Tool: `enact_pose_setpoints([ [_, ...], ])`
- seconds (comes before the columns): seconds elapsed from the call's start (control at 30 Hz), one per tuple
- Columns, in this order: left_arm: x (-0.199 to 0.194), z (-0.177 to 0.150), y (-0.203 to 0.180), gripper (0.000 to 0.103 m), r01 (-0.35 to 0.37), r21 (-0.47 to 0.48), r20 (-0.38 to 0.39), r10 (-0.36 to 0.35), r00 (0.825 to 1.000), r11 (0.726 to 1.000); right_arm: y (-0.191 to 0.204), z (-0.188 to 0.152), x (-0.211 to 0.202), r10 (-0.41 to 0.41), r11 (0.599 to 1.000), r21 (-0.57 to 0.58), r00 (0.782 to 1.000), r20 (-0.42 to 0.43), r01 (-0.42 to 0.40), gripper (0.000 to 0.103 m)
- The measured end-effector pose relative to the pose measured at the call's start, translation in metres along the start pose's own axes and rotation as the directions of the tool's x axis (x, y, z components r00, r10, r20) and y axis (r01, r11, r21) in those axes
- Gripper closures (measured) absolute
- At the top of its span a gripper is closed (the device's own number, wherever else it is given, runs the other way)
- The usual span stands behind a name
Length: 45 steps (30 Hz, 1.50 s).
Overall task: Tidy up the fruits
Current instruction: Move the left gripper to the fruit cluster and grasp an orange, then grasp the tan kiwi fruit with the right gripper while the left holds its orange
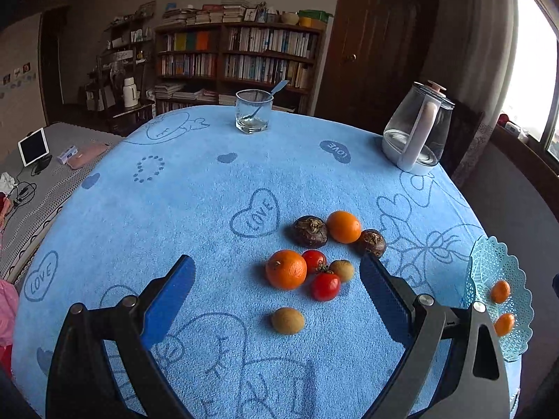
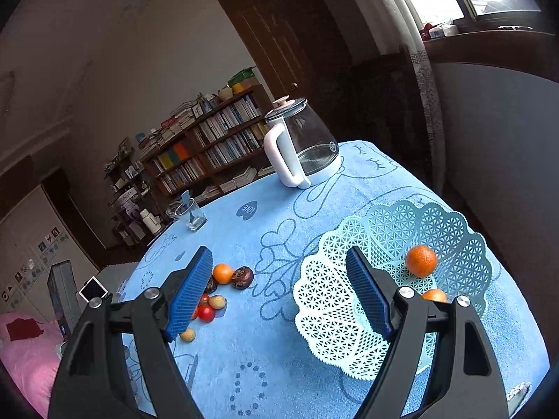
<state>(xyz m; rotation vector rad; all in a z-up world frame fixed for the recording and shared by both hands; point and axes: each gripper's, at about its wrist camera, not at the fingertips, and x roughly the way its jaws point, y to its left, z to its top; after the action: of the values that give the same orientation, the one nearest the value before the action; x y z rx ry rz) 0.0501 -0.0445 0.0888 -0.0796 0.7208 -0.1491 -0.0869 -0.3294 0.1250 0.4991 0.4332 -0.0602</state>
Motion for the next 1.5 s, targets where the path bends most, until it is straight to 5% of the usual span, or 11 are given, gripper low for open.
enact_pose_setpoints([
  [0.3, 0.044, -0.006, 0.007, 0.01, -0.003, 0.036, -0.067, 0.006, 0.998, 0.999, 0.016, -0.016, 0.014, 0.013, 0.999, -0.052, 0.999, -0.053, -0.015, 0.023],
  [0.83, 0.097, -0.009, 0.017, 0.04, 0.121, 0.032, -0.181, -0.114, 0.977, 0.992, 0.033, -0.044, 0.047, 0.001, 0.99, -0.137, 0.987, -0.162, -0.024, 0.023],
  [1.07, 0.098, -0.008, 0.021, 0.064, 0.227, -0.011, -0.179, -0.225, 0.958, 0.974, 0.043, -0.059, 0.059, 0.0, 0.984, -0.175, 0.978, -0.21, -0.037, 0.023],
  [1.2, 0.095, -0.009, 0.028, 0.064, 0.251, -0.043, -0.156, -0.255, 0.954, 0.967, 0.051, -0.07, 0.066, 0.003, 0.977, -0.206, 0.971, -0.238, -0.054, 0.023],
  [1.5, 0.061, 0.001, 0.061, 0.064, 0.176, -0.097, 0.01, -0.176, 0.984, 0.98, 0.069, -0.094, 0.08, 0.039, 0.966, -0.23, 0.948, -0.315, -0.116, 0.023],
])
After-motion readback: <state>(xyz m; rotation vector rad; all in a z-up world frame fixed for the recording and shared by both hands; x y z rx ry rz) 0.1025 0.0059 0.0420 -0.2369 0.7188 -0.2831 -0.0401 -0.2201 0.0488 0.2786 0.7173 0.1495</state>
